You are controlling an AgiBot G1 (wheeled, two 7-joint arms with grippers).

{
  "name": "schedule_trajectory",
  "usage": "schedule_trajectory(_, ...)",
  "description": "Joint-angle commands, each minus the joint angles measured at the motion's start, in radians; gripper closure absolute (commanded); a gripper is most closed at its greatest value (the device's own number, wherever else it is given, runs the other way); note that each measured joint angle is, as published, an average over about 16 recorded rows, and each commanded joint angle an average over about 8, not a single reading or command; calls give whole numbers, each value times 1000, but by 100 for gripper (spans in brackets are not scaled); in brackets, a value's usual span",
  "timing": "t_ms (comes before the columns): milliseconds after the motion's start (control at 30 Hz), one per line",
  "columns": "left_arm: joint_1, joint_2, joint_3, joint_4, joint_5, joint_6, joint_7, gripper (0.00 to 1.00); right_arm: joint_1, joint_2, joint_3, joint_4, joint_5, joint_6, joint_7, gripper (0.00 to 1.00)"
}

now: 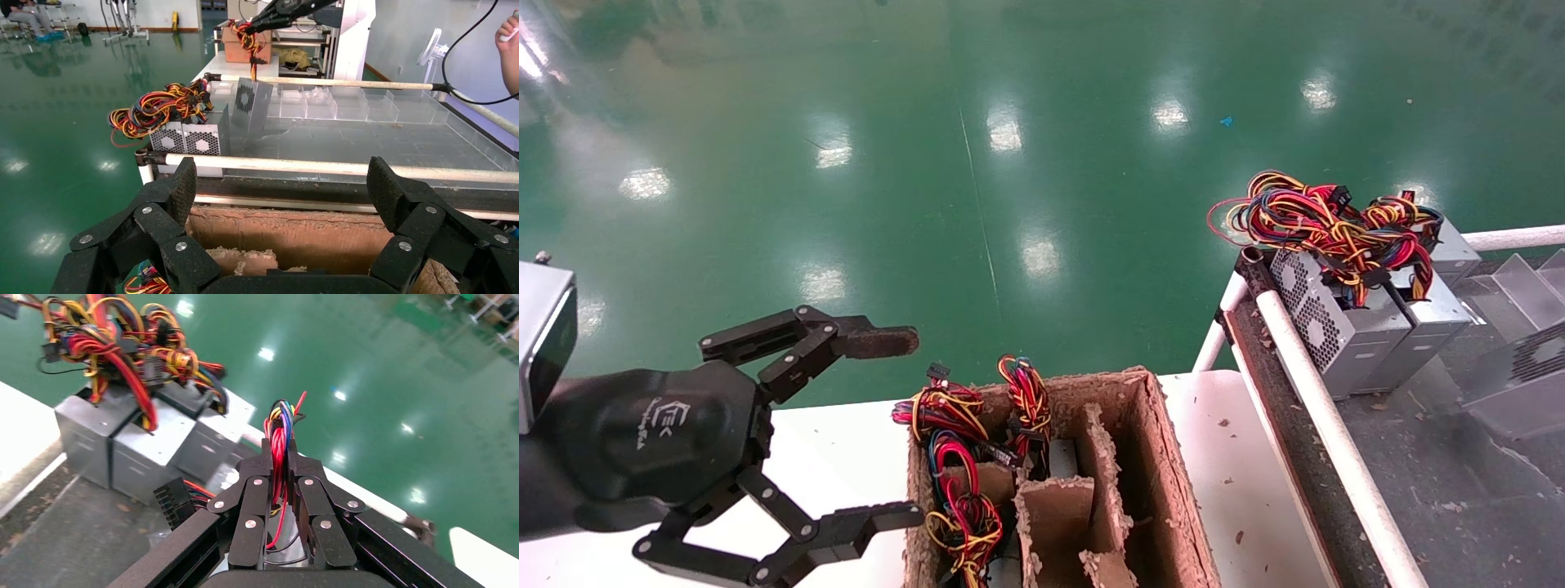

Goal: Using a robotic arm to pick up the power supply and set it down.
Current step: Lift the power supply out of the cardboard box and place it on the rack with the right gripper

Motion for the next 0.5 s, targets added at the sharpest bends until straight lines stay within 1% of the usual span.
schedule_trajectory(33, 0, 0, 0, 0, 0, 0, 0, 0, -15, -13, 1, -6, 14, -3, -13, 100)
schedule_trajectory(300, 0, 0, 0, 0, 0, 0, 0, 0, -15, -83, -11, 34, 3, 40, 3, 100)
schedule_trajectory(500, 0, 0, 0, 0, 0, 0, 0, 0, -11, -131, -24, 68, -9, 71, 37, 100)
